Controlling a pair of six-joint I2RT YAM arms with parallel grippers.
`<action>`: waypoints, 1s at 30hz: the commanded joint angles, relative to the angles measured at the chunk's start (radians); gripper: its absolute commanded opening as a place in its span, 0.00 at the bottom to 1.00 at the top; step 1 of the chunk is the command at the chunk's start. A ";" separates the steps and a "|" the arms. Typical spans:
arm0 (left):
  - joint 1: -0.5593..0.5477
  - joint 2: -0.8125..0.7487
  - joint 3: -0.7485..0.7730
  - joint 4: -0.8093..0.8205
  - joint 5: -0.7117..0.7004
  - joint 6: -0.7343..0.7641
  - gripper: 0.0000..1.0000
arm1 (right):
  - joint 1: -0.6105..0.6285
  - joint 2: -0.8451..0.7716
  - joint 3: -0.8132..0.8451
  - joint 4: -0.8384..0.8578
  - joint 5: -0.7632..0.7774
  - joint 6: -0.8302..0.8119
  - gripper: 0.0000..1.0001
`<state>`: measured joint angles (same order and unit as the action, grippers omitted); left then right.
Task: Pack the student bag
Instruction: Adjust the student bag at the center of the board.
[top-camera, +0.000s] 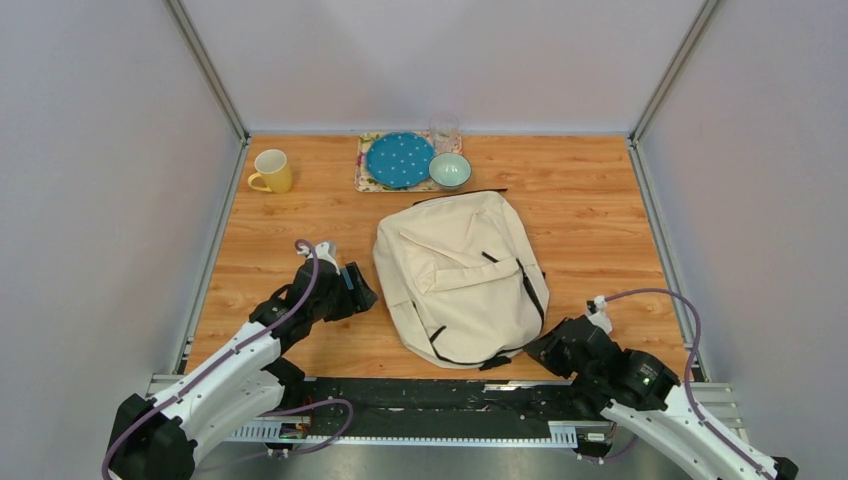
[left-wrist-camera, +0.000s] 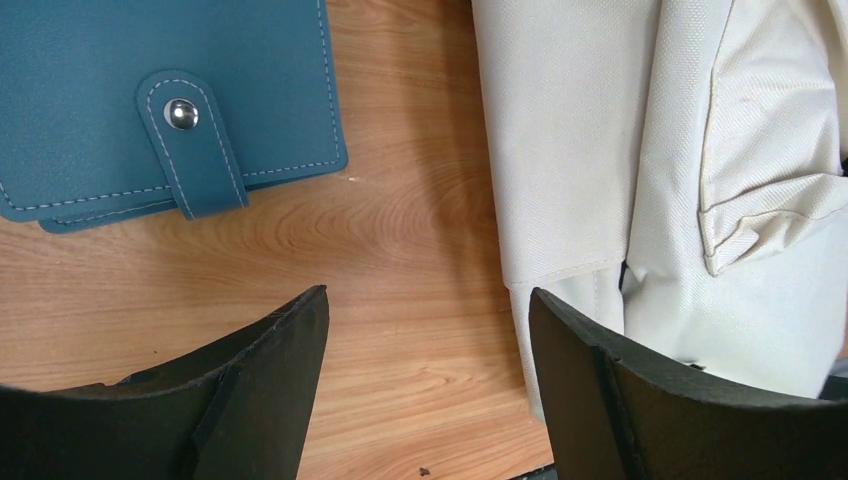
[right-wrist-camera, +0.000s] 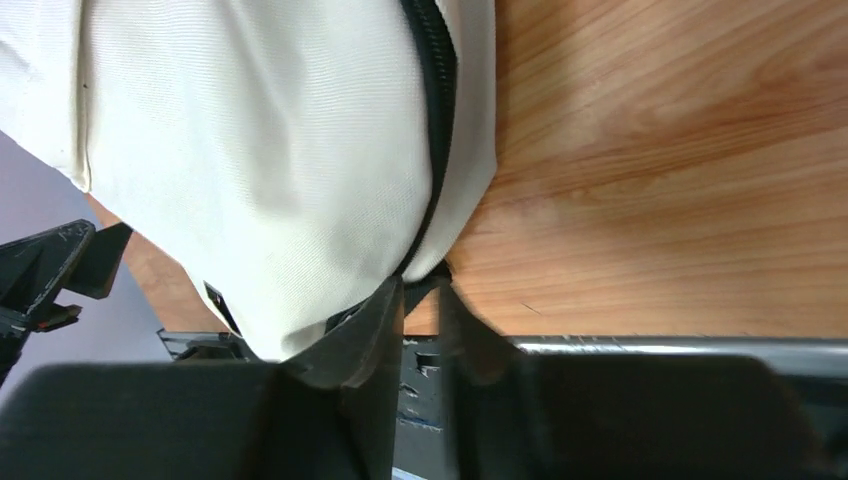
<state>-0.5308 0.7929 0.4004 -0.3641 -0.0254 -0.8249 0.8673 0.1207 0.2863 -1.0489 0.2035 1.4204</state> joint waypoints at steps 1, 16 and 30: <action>-0.006 -0.018 0.000 0.043 0.019 -0.006 0.81 | 0.002 -0.004 0.135 -0.180 0.102 -0.028 0.26; -0.006 0.031 0.009 0.165 0.197 -0.042 0.81 | 0.002 0.241 0.171 0.196 0.024 -0.156 0.23; -0.092 0.137 -0.006 0.277 0.271 -0.062 0.81 | 0.001 0.395 0.033 0.391 0.105 -0.135 0.26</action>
<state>-0.6014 0.9146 0.4004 -0.1684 0.2134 -0.8707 0.8673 0.5240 0.3187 -0.7326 0.2367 1.2888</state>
